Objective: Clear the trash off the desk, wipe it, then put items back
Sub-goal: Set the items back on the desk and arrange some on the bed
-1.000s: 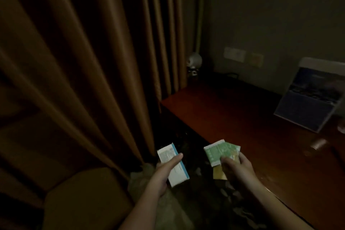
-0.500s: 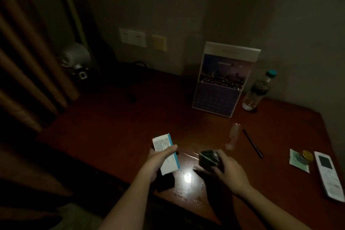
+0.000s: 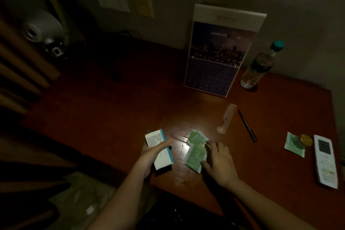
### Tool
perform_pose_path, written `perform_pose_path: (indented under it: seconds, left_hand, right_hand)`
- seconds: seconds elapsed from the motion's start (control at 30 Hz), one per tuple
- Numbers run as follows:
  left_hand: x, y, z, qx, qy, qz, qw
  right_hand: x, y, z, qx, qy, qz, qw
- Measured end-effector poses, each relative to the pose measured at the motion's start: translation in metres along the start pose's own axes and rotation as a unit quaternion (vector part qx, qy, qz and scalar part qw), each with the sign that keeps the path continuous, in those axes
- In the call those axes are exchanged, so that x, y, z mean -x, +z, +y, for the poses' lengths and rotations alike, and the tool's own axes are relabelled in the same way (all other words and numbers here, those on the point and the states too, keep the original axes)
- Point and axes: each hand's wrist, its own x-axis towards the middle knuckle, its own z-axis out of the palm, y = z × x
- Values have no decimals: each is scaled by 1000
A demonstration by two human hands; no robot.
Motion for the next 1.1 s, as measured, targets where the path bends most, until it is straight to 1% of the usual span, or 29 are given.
perform_pose_path:
  seconds: [0.1,0.2,0.27,0.33,0.4,0.47,0.5,0.63,0.7,0.77,0.8,0.87,0.93,0.97,1.0,1.1]
  left_hand:
    - [3,-6,-5,8,-15,24,1000]
    - [7,-7,-9,17,-20,31,999]
    - [10,-5,-14,16,-25,37,999]
    - [11,-4,-18,20,-24,44,999]
    - [12,-3,-21,19,-24,46,998]
    - [13,0,-23,14,-23,44,999]
    - [13,1,-23,13,-23,43,999]
    - [14,11,-19,9,-20,44,999]
    - [14,14,-17,1,-13,41,999]
    - [13,15,-17,-7,-9,41,999]
    - [13,15,-17,-8,-9,42,999]
    - [13,14,-17,-7,-11,47,999]
    - [12,14,-16,-7,-13,47,999]
    - [12,13,-16,-6,-13,47,999]
    - [11,12,-15,-3,-14,48,999]
    - [9,9,-16,3,-17,53,998]
  right_hand:
    - [-13,8,-18,58,-52,-32,996]
    - [-20,14,-24,95,-42,-24,994]
    - [-21,19,-21,83,-38,-26,996]
    - [-22,20,-19,70,-51,-28,996]
    - [-22,19,-18,29,-69,-15,997]
    - [-18,13,-13,-19,-53,-4,998]
    - [-15,9,-9,-25,-38,-11,999]
    - [-4,10,12,27,22,-81,996]
    - [-1,12,13,31,34,-85,995]
    - [0,11,10,7,41,-74,996]
    - [2,11,8,-28,47,-70,996]
    - [6,12,6,-140,52,-59,987]
    - [6,10,8,-223,30,-51,973]
    - [4,6,9,-237,15,-59,970]
    - [0,1,9,-228,-3,-69,971]
    - [-19,-10,10,-142,-70,-76,984]
